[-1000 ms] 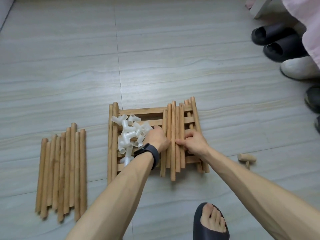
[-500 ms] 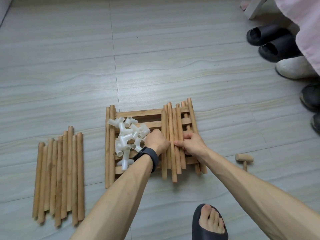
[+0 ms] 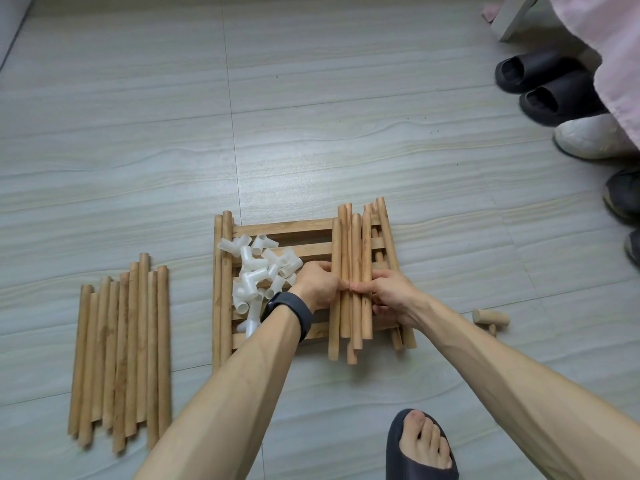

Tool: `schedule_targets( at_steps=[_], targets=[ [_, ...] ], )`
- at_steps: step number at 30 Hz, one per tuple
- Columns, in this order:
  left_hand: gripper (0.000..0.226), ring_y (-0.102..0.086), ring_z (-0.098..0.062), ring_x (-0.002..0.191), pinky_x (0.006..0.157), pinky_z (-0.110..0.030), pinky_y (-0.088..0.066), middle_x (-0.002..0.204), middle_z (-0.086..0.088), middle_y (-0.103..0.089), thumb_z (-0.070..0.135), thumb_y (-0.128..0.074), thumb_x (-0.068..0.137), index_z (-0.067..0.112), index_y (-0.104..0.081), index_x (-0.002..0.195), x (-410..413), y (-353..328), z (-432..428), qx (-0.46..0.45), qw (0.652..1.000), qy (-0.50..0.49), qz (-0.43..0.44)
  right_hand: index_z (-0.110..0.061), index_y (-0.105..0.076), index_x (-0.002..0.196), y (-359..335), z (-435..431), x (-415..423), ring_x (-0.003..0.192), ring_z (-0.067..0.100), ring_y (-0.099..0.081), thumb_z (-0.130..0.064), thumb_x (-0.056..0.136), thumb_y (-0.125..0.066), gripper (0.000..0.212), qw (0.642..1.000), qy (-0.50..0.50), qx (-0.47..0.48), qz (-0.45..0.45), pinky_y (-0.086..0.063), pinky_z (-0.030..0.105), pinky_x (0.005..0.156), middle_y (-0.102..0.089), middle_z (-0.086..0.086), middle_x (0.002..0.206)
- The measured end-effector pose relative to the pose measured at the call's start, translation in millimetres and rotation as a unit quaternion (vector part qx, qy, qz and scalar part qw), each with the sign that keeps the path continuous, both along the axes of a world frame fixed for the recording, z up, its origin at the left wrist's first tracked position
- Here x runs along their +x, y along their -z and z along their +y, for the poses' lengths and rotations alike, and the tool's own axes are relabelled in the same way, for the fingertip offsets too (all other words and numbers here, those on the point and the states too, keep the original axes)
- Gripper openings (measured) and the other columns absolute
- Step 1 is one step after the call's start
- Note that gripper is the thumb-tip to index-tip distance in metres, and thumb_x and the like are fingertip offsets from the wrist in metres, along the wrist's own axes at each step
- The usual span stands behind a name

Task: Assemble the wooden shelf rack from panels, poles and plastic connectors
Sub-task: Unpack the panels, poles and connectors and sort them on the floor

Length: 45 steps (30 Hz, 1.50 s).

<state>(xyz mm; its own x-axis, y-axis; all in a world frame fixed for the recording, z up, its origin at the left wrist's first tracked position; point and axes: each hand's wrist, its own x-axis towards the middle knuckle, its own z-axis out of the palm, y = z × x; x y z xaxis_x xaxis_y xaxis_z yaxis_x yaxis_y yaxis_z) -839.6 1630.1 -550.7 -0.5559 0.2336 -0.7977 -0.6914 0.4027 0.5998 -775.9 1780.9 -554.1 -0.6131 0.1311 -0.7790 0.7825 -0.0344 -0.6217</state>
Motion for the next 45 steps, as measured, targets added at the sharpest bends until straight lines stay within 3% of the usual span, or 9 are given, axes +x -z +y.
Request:
schedule_targets(
  at_steps=[6,13,17,21,25,30,33,40,45],
  targets=[
    [0.049,-0.069,-0.020,0.103,0.067,-0.025,-0.061,0.112,-0.002,-0.071,-0.002,-0.071,0.089,0.022,-0.060,0.130,-14.9,-40.6,-34.1,0.075,0.995,-0.002,0.068,-0.014,-0.069,0.117,-28.2,-11.8,-16.8,0.086,0.013,-0.077,-0.011,0.087,-0.079,0.031,0.997,-0.008,-0.023,0.069,-0.059,0.022,0.065,-0.080,0.000,0.096],
    [0.038,-0.071,-0.007,0.100,0.083,-0.027,-0.060,0.107,0.008,-0.076,0.012,-0.080,0.083,0.038,-0.072,0.109,-13.2,-104.8,-163.4,0.050,0.967,-0.025,0.247,-0.042,-0.068,0.103,-88.1,-122.0,-44.0,0.089,0.006,-0.074,-0.029,0.089,-0.077,0.022,0.965,-0.137,0.011,0.223,-0.060,0.023,0.066,-0.076,-0.017,0.096],
    [0.032,-0.069,-0.003,0.105,0.086,-0.021,-0.056,0.108,0.012,-0.075,0.014,-0.080,0.084,0.034,-0.074,0.108,16.4,-105.9,-245.5,0.017,0.951,-0.072,0.301,-0.033,-0.074,0.104,-93.8,-210.7,-41.0,0.078,0.010,-0.074,-0.030,0.092,-0.071,0.013,0.938,-0.224,0.042,0.261,-0.062,0.034,0.077,-0.077,-0.010,0.093],
    [0.027,-0.073,-0.006,0.093,0.071,-0.015,-0.056,0.100,0.008,-0.078,0.009,-0.081,0.083,0.030,-0.079,0.099,42.4,-83.3,-283.5,0.022,0.938,-0.176,0.299,-0.033,-0.075,0.098,-76.7,-267.8,-33.5,0.077,0.002,-0.067,-0.025,0.092,-0.065,0.014,0.924,-0.259,0.093,0.267,-0.058,0.035,0.084,-0.076,-0.015,0.093],
    [0.024,-0.073,-0.033,0.078,0.067,-0.043,-0.062,0.084,-0.013,-0.076,0.000,-0.084,0.075,0.022,-0.080,0.085,44.6,-53.3,-284.4,0.043,0.926,-0.256,0.272,-0.040,-0.072,0.083,-54.1,-285.2,-25.0,0.081,0.003,-0.069,-0.025,0.091,-0.065,0.018,0.933,-0.220,0.112,0.260,-0.058,0.034,0.079,-0.074,-0.018,0.081],
    [0.036,-0.074,-0.012,0.096,0.078,-0.024,-0.058,0.096,0.002,-0.079,0.003,-0.080,0.073,0.034,-0.080,0.093,42.3,-24.3,-282.0,0.099,0.915,-0.262,0.289,-0.035,-0.072,0.093,-39.9,-282.6,-26.2,0.087,0.017,-0.070,-0.033,0.094,-0.064,0.008,0.929,-0.223,0.165,0.244,-0.059,0.048,0.081,-0.074,-0.008,0.084],
    [0.040,-0.068,-0.003,0.108,0.087,-0.019,-0.056,0.110,0.013,-0.075,0.012,-0.075,0.089,0.043,-0.072,0.113,40.8,-14.4,-290.1,0.085,0.926,-0.210,0.303,-0.039,-0.072,0.110,-42.1,-281.5,-36.2,0.090,0.016,-0.071,-0.032,0.096,-0.063,0.018,0.920,-0.249,0.148,0.265,-0.058,0.047,0.086,-0.076,-0.009,0.094],
    [0.025,-0.060,0.009,0.105,0.087,-0.020,-0.052,0.109,0.024,-0.069,0.038,-0.069,0.093,0.056,-0.063,0.108,18.7,-19.7,-293.4,0.009,0.946,-0.104,0.306,-0.030,-0.073,0.117,-44.0,-275.0,-59.9,0.103,0.008,-0.069,-0.035,0.101,-0.060,0.021,0.919,-0.282,0.152,0.228,-0.052,0.040,0.100,-0.077,-0.010,0.102],
    [0.026,-0.068,-0.011,0.108,0.087,-0.035,-0.059,0.113,0.008,-0.070,0.036,-0.069,0.094,0.045,-0.064,0.118,16.2,-30.2,-302.3,0.075,0.955,-0.155,0.243,-0.022,-0.075,0.105,-53.0,-281.7,-76.5,0.097,0.010,-0.072,-0.039,0.102,-0.058,0.024,0.919,-0.310,0.140,0.199,-0.056,0.038,0.095,-0.077,-0.007,0.098]
  ],
)
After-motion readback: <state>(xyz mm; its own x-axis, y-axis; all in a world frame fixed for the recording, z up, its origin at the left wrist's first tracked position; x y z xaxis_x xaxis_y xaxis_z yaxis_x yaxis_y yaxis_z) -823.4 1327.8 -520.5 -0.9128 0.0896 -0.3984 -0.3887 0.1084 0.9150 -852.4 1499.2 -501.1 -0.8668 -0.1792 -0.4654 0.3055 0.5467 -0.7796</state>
